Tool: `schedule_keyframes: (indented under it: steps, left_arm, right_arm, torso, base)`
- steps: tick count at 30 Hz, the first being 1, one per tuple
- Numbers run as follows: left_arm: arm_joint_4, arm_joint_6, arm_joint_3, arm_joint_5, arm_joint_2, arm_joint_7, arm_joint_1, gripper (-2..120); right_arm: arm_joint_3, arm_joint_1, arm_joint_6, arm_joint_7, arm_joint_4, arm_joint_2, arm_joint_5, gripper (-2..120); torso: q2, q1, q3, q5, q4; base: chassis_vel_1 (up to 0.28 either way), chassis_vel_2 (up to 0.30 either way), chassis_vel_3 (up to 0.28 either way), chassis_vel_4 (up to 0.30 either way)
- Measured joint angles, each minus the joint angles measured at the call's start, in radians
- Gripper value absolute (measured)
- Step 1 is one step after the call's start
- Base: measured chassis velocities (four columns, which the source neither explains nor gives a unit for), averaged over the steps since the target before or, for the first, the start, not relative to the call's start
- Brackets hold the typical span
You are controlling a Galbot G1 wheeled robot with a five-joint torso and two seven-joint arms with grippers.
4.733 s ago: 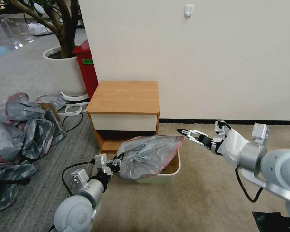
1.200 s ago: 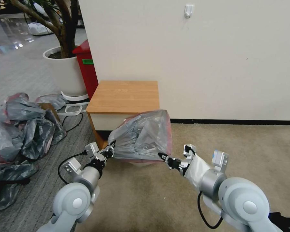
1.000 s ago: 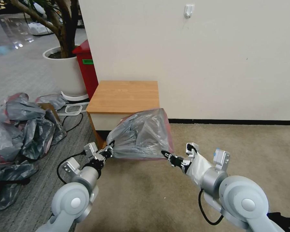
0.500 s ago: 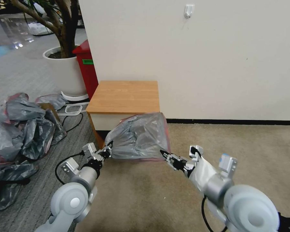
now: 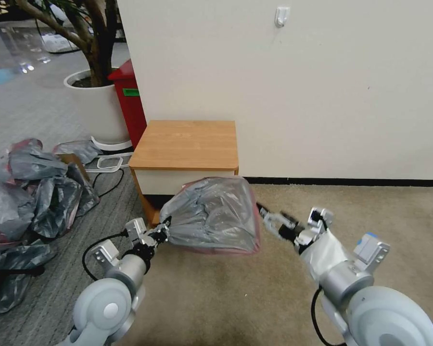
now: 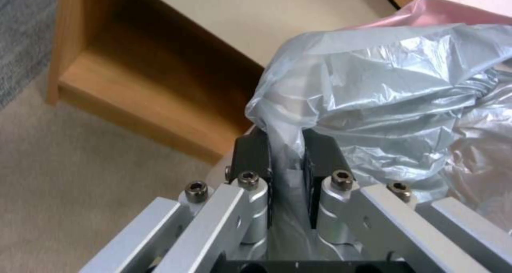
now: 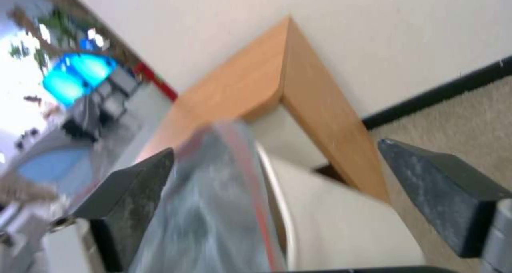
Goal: Pick up the garbage bag from the table and place it over the trash can.
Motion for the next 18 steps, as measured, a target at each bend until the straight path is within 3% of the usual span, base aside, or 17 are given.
schedule_keyframes:
  steps: [7, 11, 18]
  left_arm:
    - [-0.018, 0.002, 0.009, -0.010, 0.002, -0.016, 0.014, 8]
    - [-0.021, 0.002, 0.025, -0.029, -0.007, -0.039, 0.007, 8]
    - [-0.021, 0.002, 0.039, -0.050, -0.015, -0.066, -0.005, 8]
  right_arm:
    - [-0.027, -0.015, 0.094, -0.012, -0.034, 0.050, -0.063, 100]
    - [-0.056, -0.070, 0.182, -0.041, -0.064, 0.131, -0.161, 100]
    - [-0.084, -0.091, 0.217, -0.074, -0.084, 0.196, -0.202, 99]
  torso:
    - [0.000, 0.000, 0.000, -0.0001, 0.0001]
    - [0.000, 0.000, 0.000, -0.0002, -0.0001]
    - [0.000, 0.000, 0.000, -0.0002, -0.0002]
  base:
    - [0.000, 0.000, 0.000, 0.000]
    - [0.000, 0.000, 0.000, 0.000]
    - [0.000, 0.000, 0.000, 0.000]
